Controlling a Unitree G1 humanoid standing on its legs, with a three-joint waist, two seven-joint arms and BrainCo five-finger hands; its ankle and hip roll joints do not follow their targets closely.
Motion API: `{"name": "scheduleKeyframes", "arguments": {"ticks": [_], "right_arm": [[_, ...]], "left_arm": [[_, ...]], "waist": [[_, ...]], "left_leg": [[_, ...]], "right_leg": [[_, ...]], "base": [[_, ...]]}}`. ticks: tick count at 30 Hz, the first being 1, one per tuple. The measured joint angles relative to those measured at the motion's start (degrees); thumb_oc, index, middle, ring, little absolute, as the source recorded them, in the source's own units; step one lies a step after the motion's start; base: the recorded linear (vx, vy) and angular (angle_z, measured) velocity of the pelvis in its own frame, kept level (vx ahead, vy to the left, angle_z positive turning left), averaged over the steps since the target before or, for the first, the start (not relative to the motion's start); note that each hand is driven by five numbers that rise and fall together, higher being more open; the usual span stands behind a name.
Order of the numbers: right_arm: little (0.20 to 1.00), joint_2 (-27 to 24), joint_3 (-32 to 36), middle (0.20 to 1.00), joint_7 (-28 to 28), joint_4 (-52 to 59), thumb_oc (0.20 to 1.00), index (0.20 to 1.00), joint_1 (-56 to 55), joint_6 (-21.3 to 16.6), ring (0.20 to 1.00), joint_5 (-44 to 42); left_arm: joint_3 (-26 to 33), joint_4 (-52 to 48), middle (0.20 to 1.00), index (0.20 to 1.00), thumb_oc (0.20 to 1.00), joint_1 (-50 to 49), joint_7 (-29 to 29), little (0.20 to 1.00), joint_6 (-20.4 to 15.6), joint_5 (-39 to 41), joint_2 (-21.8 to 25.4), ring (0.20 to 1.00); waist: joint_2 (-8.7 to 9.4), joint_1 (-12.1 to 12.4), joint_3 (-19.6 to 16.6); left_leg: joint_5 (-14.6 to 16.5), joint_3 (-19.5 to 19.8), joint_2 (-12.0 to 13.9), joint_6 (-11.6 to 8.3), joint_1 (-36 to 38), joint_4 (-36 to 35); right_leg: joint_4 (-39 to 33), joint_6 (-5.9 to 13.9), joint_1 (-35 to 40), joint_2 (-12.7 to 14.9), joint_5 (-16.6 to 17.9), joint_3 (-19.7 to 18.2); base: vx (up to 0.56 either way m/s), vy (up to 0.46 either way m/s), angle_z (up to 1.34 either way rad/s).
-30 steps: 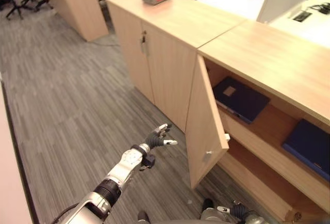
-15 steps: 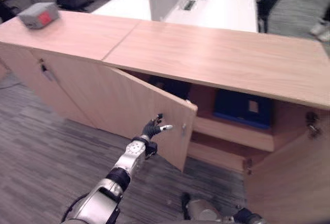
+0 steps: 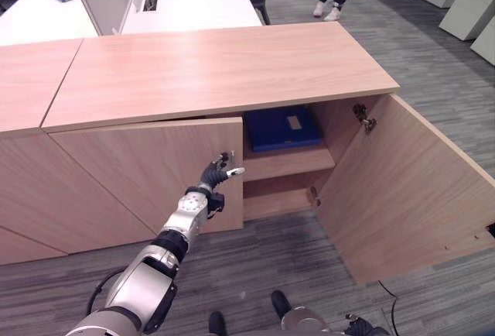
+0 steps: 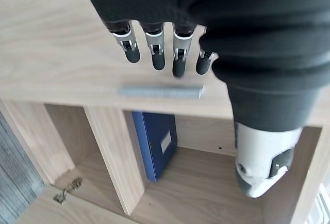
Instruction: Put the empty folder in the office cabinet
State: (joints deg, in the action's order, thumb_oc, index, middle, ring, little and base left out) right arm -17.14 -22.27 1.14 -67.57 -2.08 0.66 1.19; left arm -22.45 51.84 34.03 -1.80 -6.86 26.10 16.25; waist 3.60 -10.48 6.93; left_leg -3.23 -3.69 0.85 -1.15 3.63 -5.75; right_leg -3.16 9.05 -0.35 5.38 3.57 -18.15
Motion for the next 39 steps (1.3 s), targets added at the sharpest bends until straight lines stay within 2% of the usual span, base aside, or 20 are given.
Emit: {"name": "scheduleKeyframes", "arguments": {"ticks": [8,9,11,12,13,14,15,17,18,19,21,22,29,30,32,33,35,36,38,39], "right_arm": [[1.0,0.3,2.5,1.0,0.0,-0.1,1.0,1.0,0.5,0.0,1.0,0.0],[1.0,0.3,2.8,1.0,0.0,-0.1,1.0,1.0,0.5,0.1,1.0,0.0],[1.0,0.2,4.2,1.0,0.1,-0.3,1.0,1.0,1.0,0.1,1.0,0.0],[1.0,-1.1,4.8,1.0,-0.3,-0.5,1.0,1.0,1.5,0.5,1.0,0.0],[1.0,-2.8,4.6,1.0,0.7,-0.9,1.0,1.0,3.8,1.0,1.0,0.2],[1.0,-3.7,4.5,1.0,1.0,-1.0,1.0,1.0,4.6,1.1,1.0,0.1],[1.0,-4.0,4.9,1.0,1.0,0.3,1.0,1.0,4.7,0.8,1.0,0.1],[1.0,-2.9,5.0,1.0,0.8,0.1,1.0,1.0,4.2,0.5,1.0,0.1],[1.0,-2.4,5.0,1.0,0.8,0.0,1.0,1.0,3.8,0.5,1.0,0.1],[1.0,-3.3,5.0,1.0,0.8,-0.3,1.0,1.0,3.1,0.5,1.0,0.1],[1.0,-5.0,4.9,1.0,0.6,-0.2,1.0,1.0,2.2,0.0,1.0,0.1],[1.0,-5.4,4.9,1.0,0.3,-0.2,1.0,1.0,2.1,0.0,1.0,0.1],[1.0,-5.4,4.8,1.0,0.1,-0.4,1.0,1.0,2.4,-0.4,1.0,0.1],[1.0,-5.2,4.6,1.0,0.1,-0.5,1.0,1.0,2.4,-0.3,1.0,0.1],[1.0,-5.1,4.6,1.0,0.1,-0.3,1.0,1.0,2.8,-0.4,1.0,0.1],[1.0,-5.1,4.6,1.0,0.1,-0.4,1.0,1.0,3.1,-0.4,1.0,0.0],[1.0,-5.4,4.6,1.0,0.2,-0.5,1.0,1.0,3.1,-0.4,1.0,0.0],[1.0,-5.9,4.6,1.0,0.5,-0.6,1.0,1.0,2.8,-0.3,1.0,0.0],[1.0,-7.1,4.9,1.0,0.6,-0.9,1.0,1.0,3.1,-0.3,1.0,0.0],[1.0,-7.4,5.0,1.0,0.7,-1.2,1.0,1.0,3.5,-0.4,1.0,-0.1]], "left_arm": [[-0.3,-7.0,1.0,1.0,1.0,-10.3,1.3,1.0,-0.1,-5.3,1.3,1.0],[-0.7,-9.9,1.0,1.0,1.0,-15.1,2.2,1.0,0.0,-6.8,1.3,1.0],[-2.4,-10.5,1.0,1.0,1.0,-18.6,2.9,1.0,0.2,-7.1,1.9,1.0],[-2.8,-12.5,1.0,1.0,1.0,-20.4,3.1,1.0,0.2,-7.7,2.4,1.0],[-2.2,-14.4,1.0,1.0,1.0,-26.0,5.0,1.0,0.2,-10.3,4.5,1.0],[-2.2,-13.5,1.0,1.0,1.0,-28.6,5.5,1.0,0.8,-11.4,4.8,1.0],[-1.3,-10.7,1.0,1.0,1.0,-32.7,6.4,1.0,2.2,-14.3,5.6,1.0],[-1.8,-9.3,1.0,1.0,1.0,-34.1,7.5,1.0,3.2,-16.3,6.8,1.0],[-1.8,-9.0,1.0,1.0,1.0,-34.2,7.7,1.0,3.2,-16.6,6.9,1.0],[-2.2,-6.7,1.0,1.0,1.0,-34.8,8.3,1.0,3.3,-18.2,3.1,1.0],[-2.2,-6.3,1.0,1.0,1.0,-34.9,8.9,1.0,3.2,-18.8,0.2,1.0],[-1.9,-5.5,1.0,1.0,1.0,-34.5,9.0,1.0,2.6,-18.8,-0.5,1.0],[0.6,3.4,1.0,1.0,1.0,-31.2,7.3,1.0,2.0,-20.4,-0.5,1.0],[0.7,4.2,1.0,1.0,1.0,-31.0,7.1,1.0,2.1,-20.4,-0.4,1.0],[2.4,5.7,1.0,1.0,1.0,-31.2,6.6,1.0,2.2,-20.3,-0.5,1.0],[2.8,7.6,1.0,1.0,1.0,-31.0,6.1,1.0,2.1,-20.2,-0.5,1.0],[2.8,8.7,1.0,1.0,1.0,-31.4,5.9,1.0,2.3,-20.1,-0.6,1.0],[2.3,8.6,1.0,1.0,1.0,-31.2,5.7,1.0,2.2,-19.7,-1.1,1.0],[2.3,9.2,1.0,1.0,1.0,-30.5,5.5,1.0,2.0,-19.7,-2.1,1.0],[2.3,9.3,1.0,1.0,1.0,-30.5,5.5,1.0,2.1,-19.7,-2.2,1.0]], "waist": [[-0.51,0.9,-0.2],[-0.58,1.8,-0.2],[-0.5,4.3,0.4],[-1.52,6.0,1.0],[-3.53,9.1,1.9],[-4.01,9.4,2.0],[-3.84,9.7,1.8],[-1.87,10.0,0.8],[-1.17,10.0,0.4],[-5.53,9.2,-0.1],[-8.66,8.8,-1.5],[-9.3,7.8,-1.9],[-8.89,4.3,-2.0],[-8.37,4.7,-1.7],[-6.54,4.7,-0.7],[-5.34,5.3,0.1],[-4.34,5.9,0.2],[-4.04,6.5,0.2],[-4.57,6.5,0.3],[-5.51,6.5,0.5]], "left_leg": [[0.1,-0.9,0.2,0.03,0.8,0.0],[0.3,-1.2,0.3,0.23,0.7,0.0],[-0.4,-2.5,0.6,0.28,-0.3,0.1],[-1.3,-4.6,1.6,0.59,-0.8,0.6],[-1.4,-10.9,4.9,0.97,0.1,0.7],[-1.0,-12.1,5.6,1.12,0.8,0.6],[0.1,-13.5,6.7,-0.28,1.6,0.6],[-0.3,-13.3,6.0,-2.25,1.3,0.3],[-0.5,-13.3,5.7,-2.99,1.3,0.5],[-1.8,-12.9,8.5,-3.36,1.9,0.6],[-2.5,-13.1,10.0,-3.86,1.8,1.3],[-2.8,-13.2,10.5,-4.34,1.7,2.1],[-4.9,-14.7,14.0,-7.37,1.6,6.1],[-5.1,-14.7,14.4,-7.55,1.6,7.1],[-7.0,-12.7,14.8,-10.54,0.9,10.5],[-8.1,-7.3,14.8,-11.9,0.2,13.5],[-7.5,-2.7,14.5,-12.43,-1.6,16.2],[-3.1,2.6,11.1,-12.11,-1.7,12.9],[-0.8,4.4,6.5,-9.45,-1.9,4.6],[0.1,3.4,6.0,-7.91,-1.8,3.5]], "right_leg": [[0.1,-0.56,0.4,-0.2,0.5,0.2],[1.1,-0.54,-0.7,-0.4,0.5,0.9],[4.2,0.11,-4.3,0.4,-0.6,6.7],[4.8,-0.16,-5.3,4.0,-3.1,19.8],[14.2,-2.16,-8.0,11.0,-4.6,44.1],[18.0,-1.31,-7.8,13.3,-5.0,48.1],[23.0,1.8,-7.4,14.3,-7.1,40.5],[18.3,4.12,-3.7,14.0,-6.7,36.7],[15.5,3.67,-2.0,13.3,-6.9,35.9],[11.0,1.68,0.6,9.2,-4.5,35.0],[9.7,0.69,0.6,7.4,-3.8,34.3],[9.3,0.64,0.8,7.0,-3.8,34.0],[3.8,-0.97,1.0,3.0,-1.3,29.2],[3.8,-1.28,0.8,2.7,-1.2,28.2],[3.7,-2.36,0.7,2.4,-1.3,26.0],[3.5,-3.48,0.8,1.9,-1.1,23.2],[2.3,-5.18,1.2,2.0,-0.4,21.7],[1.0,-6.32,1.1,2.5,0.3,20.4],[0.4,-6.32,-0.1,3.3,0.9,19.8],[0.3,-5.6,-0.1,2.4,1.4,19.4]], "base": [[-0.03,0.051,-0.05],[-0.16,-0.025,-0.12],[-0.17,-0.082,-0.24],[-0.09,-0.124,-1.22],[-0.06,-0.172,-1.44],[0.0,-0.184,-1.65],[0.03,-0.186,-0.77],[0.06,-0.174,-0.31],[0.05,-0.193,-0.17],[0.05,-0.19,-0.29],[0.04,-0.239,-0.35],[0.03,-0.231,-0.25],[0.0,-0.159,-0.42],[0.03,-0.13,-0.45],[0.07,-0.099,-0.55],[0.08,-0.071,-0.57],[0.08,-0.037,-0.46],[0.09,-0.011,-0.22],[0.11,0.013,-0.15],[0.08,0.024,-0.22]]}}
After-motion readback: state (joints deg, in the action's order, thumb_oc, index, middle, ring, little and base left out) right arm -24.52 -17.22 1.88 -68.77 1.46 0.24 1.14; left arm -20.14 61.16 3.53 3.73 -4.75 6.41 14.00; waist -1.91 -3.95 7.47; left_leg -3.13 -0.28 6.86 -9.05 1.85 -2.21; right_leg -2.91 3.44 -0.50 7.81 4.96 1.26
